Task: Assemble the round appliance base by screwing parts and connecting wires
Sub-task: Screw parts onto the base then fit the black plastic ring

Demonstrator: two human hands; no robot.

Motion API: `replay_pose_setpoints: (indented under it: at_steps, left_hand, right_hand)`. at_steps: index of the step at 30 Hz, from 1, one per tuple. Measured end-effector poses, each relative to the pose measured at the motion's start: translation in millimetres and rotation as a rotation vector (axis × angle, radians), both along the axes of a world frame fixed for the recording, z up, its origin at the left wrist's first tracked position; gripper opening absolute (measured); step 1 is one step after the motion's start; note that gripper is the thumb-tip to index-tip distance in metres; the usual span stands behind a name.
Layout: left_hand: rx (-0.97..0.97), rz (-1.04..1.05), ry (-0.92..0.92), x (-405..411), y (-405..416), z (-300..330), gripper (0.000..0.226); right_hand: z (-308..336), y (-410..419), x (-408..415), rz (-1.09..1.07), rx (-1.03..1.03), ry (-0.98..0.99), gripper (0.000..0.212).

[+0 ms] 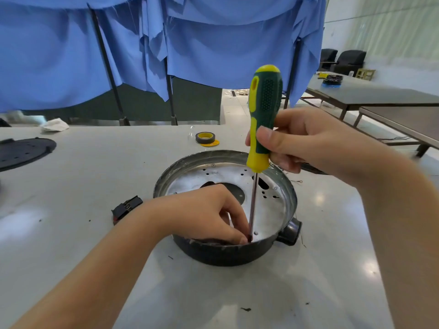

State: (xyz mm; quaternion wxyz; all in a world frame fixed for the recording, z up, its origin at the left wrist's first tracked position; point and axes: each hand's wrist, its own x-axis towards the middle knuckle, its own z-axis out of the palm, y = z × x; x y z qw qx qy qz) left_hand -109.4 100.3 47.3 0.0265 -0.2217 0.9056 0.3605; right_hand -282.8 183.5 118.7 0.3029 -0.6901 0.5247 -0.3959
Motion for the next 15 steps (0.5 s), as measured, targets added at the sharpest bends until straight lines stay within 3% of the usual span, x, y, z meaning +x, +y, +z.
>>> replay_pose_setpoints:
  at_steps: [4,10,15]
  left_hand:
    - [0.025,0.000,-0.005,-2.5,-2.9,-1.3,0.010]
    - [0.020,0.012,0.003,-3.3,-1.2,-3.2,0.006]
    - [0.016,-0.001,-0.008,-3.7,1.3,-1.9,0.014]
  right_hand:
    - [-1.6,-0.4,-5.9,-0.019,-0.010,0.054,0.047]
    - [-7.5,0.0,-13.8,-0.053,0.005,0.180,0.027]
    - [-5.7,2.8,-15.5,-0.049,0.011,0.205,0.030]
